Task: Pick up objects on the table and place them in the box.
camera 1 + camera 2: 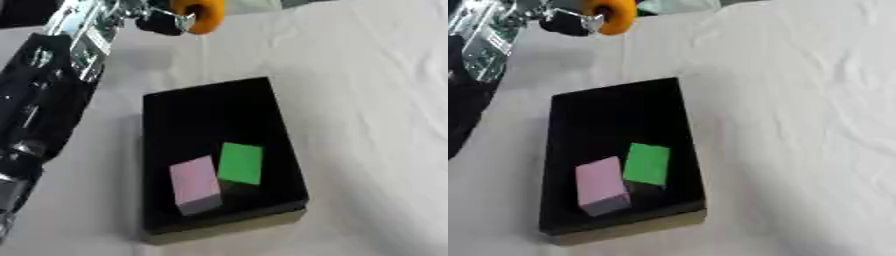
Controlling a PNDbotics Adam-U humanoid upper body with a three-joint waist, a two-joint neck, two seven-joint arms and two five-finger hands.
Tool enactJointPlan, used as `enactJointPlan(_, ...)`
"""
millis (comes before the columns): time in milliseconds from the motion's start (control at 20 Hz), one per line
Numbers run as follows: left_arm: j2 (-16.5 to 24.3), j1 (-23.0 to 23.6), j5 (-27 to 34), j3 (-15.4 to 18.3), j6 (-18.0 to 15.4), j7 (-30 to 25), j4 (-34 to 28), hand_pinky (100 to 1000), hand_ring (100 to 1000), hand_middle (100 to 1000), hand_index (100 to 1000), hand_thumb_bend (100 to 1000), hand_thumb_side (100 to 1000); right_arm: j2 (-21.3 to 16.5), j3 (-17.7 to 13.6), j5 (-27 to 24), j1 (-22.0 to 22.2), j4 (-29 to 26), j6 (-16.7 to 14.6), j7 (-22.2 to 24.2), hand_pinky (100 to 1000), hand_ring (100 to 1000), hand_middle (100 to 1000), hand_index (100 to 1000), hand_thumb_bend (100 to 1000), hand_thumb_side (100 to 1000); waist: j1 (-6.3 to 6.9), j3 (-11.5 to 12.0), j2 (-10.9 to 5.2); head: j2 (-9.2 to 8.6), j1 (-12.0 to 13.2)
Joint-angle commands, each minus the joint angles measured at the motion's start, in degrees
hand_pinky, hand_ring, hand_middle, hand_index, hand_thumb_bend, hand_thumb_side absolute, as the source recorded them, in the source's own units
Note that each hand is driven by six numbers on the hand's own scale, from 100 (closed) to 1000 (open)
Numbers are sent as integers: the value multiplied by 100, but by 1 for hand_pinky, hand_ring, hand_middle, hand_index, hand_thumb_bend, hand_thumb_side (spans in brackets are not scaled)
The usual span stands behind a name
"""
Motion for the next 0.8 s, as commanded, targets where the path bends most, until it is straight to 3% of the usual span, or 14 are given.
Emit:
enactJointPlan(50,295,70,328,-216,18,-172,-835,332,537,559,620,100,197,-79,-20,70,-46,-81,-4,30,841,664,626,824,100,972,-50,47,-179,107,-47)
enactJointPlan(400,234,543,585,-639,119,-591,-1914,341,544,556,621,100,203,-54,-28,95,15,-81,-3,26,841,664,626,823,100,972,-104,216,-260,194,-30)
enactJointPlan(800,200,883,687,-1080,33,-961,-2192,346,545,559,615,100,203,-43,-38,91,59,-79,7,14,840,663,625,823,100,974,-121,252,-266,244,-33)
